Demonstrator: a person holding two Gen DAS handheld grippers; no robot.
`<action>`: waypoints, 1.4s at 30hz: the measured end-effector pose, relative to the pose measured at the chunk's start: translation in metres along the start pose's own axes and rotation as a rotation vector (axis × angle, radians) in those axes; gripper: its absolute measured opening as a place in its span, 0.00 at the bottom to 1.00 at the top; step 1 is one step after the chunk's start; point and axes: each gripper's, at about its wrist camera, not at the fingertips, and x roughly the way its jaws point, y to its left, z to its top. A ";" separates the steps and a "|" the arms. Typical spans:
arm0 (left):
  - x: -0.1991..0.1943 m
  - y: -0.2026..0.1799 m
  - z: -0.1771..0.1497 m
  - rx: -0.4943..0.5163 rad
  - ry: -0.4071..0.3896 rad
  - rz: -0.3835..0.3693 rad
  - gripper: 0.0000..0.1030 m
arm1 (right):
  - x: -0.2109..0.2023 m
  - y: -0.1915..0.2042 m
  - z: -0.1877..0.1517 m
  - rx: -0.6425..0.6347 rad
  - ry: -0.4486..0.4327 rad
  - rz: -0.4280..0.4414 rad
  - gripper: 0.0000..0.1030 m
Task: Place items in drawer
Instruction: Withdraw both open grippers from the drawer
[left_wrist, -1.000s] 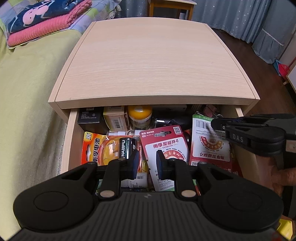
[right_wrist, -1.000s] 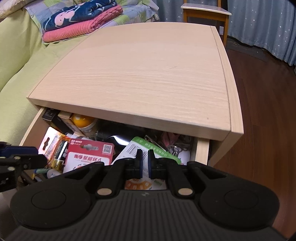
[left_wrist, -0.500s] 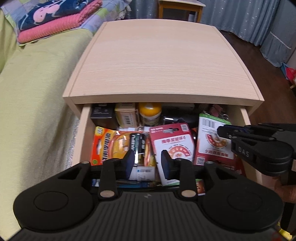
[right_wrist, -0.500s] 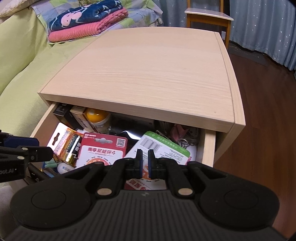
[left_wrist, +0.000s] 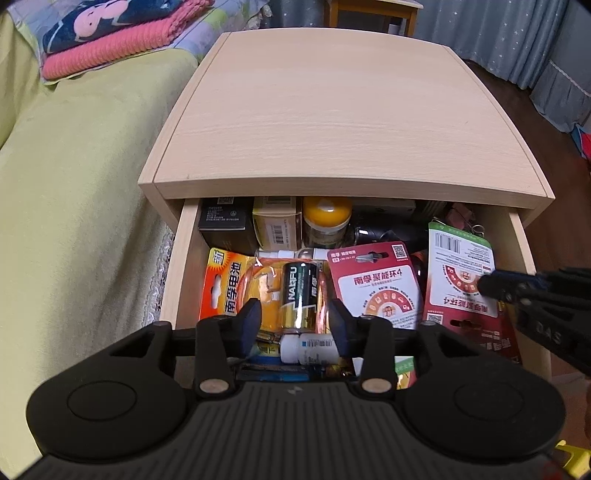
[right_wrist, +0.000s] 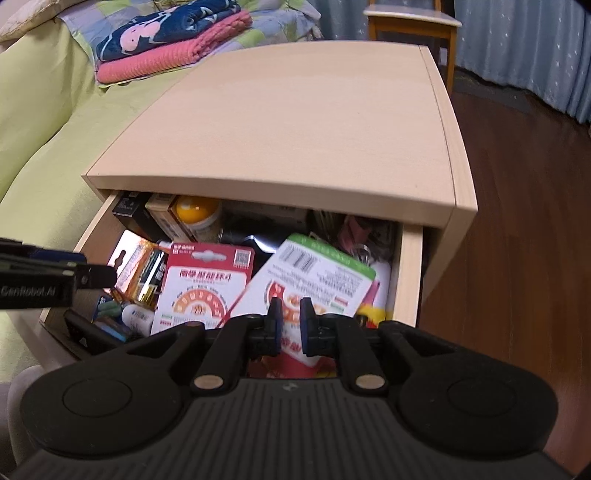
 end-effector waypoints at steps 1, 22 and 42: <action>0.001 0.001 0.001 0.003 0.000 -0.007 0.47 | 0.000 0.001 -0.001 0.001 0.005 0.001 0.09; 0.012 0.010 0.002 0.011 0.020 -0.053 0.47 | 0.046 0.021 0.039 -0.072 0.051 -0.023 0.09; 0.029 -0.015 0.013 0.067 0.059 -0.141 0.51 | 0.041 -0.004 0.026 -0.007 0.092 -0.003 0.19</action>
